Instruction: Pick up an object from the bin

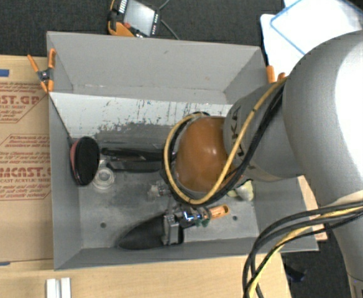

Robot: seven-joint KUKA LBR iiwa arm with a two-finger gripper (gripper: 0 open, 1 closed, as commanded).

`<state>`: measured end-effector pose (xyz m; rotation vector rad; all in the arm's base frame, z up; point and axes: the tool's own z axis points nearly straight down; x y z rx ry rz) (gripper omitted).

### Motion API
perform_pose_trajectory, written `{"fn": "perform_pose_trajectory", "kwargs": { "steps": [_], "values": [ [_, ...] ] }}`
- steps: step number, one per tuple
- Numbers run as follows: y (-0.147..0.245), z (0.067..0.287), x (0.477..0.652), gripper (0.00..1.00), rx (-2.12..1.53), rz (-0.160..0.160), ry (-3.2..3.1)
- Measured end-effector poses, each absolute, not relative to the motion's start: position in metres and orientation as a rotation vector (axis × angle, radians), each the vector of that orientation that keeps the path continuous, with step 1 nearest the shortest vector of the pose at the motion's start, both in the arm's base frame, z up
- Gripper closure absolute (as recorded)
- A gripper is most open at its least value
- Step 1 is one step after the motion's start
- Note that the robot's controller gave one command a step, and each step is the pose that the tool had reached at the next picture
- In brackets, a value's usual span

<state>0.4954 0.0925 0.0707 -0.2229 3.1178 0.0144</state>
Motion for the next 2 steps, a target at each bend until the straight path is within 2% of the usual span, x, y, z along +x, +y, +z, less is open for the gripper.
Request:
{"fn": "perform_pose_trajectory", "kwargs": {
  "steps": [1,2],
  "values": [
    [0.0913,0.0742,0.4928,1.00,0.257,0.013,3.130],
    [0.0913,0.0742,0.4928,1.00,0.257,0.013,3.130]
  ]
}}
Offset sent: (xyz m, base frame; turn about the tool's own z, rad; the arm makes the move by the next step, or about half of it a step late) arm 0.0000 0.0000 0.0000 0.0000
